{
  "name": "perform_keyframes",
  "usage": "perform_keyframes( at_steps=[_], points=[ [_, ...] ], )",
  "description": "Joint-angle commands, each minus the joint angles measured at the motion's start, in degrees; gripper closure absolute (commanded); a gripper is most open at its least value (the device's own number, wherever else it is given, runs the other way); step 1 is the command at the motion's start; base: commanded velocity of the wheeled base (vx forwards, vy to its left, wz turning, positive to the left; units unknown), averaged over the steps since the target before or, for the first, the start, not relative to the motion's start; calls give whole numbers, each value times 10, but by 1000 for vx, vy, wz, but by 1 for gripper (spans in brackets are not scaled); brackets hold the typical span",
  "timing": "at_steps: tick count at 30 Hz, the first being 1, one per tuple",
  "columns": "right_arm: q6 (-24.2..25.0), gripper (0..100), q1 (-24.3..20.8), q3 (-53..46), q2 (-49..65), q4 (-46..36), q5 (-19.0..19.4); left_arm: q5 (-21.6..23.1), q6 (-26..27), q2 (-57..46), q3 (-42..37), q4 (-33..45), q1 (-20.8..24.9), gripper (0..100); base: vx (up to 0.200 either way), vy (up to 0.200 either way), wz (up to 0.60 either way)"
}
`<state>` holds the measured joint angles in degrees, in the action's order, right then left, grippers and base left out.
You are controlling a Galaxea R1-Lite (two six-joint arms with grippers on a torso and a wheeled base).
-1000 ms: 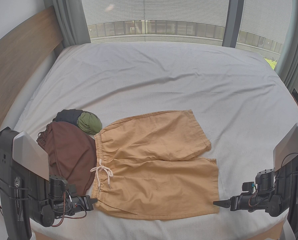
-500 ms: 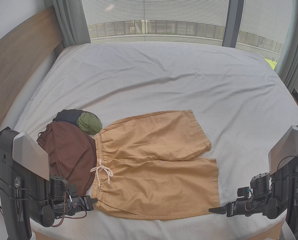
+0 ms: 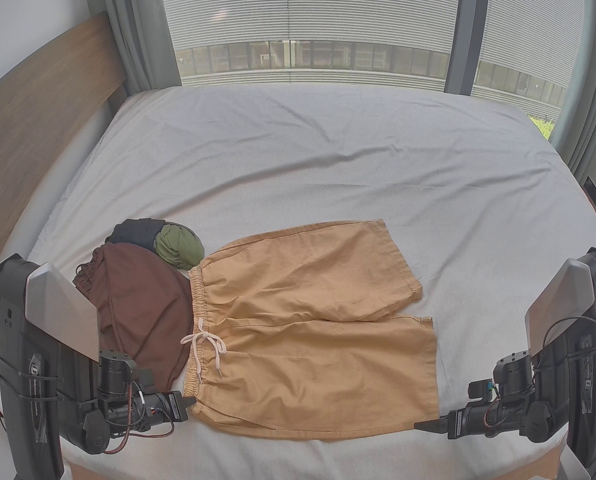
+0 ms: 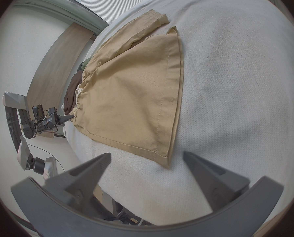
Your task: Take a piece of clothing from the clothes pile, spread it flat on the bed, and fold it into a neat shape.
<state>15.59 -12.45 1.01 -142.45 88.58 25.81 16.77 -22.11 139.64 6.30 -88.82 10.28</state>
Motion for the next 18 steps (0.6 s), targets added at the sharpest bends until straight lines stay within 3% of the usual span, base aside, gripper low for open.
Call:
perform_keyframes(
  at_steps=[1,18],
  points=[
    [0,100,-1,-4,-4,0,0,0,0,0,0,0,0,100,0,0,0],
    [0,100,6,-10,6,-1,-2,0,-1,-2,0,0,0,100,0,0,0]
  ],
)
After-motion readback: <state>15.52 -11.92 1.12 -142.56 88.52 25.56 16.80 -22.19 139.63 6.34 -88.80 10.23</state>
